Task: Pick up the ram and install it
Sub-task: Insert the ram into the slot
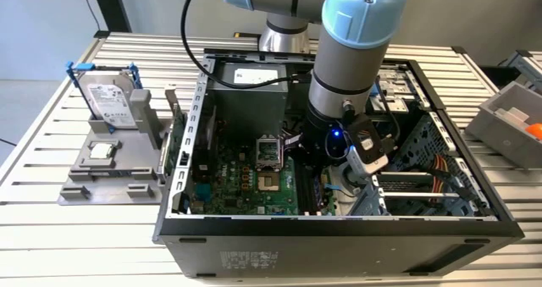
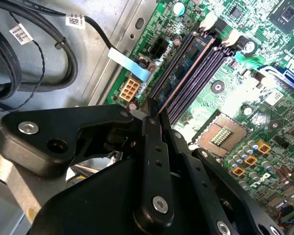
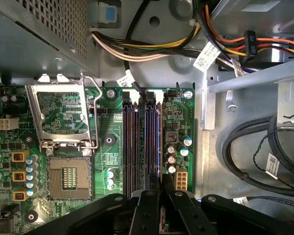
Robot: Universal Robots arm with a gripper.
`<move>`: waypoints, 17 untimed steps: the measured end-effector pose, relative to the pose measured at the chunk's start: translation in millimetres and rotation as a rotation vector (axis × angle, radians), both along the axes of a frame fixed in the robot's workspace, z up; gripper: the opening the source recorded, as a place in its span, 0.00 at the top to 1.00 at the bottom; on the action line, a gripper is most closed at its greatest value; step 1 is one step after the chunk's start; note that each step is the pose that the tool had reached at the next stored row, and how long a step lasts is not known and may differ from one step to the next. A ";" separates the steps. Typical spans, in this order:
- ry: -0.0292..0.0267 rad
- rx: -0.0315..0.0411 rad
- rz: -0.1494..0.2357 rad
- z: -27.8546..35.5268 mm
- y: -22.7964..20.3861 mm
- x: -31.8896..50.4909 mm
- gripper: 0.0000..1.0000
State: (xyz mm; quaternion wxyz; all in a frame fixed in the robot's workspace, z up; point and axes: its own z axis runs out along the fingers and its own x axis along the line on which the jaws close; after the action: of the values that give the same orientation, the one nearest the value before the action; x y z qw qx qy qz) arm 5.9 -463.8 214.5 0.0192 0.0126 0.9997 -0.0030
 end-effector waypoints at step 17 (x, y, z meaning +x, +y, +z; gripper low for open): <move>0.0068 0.0020 -0.003 -9.6 0.0 -0.5 0.00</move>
State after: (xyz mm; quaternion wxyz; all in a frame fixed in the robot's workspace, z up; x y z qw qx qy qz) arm 5.5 -463.7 204.8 0.0157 0.0139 0.9998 -0.0021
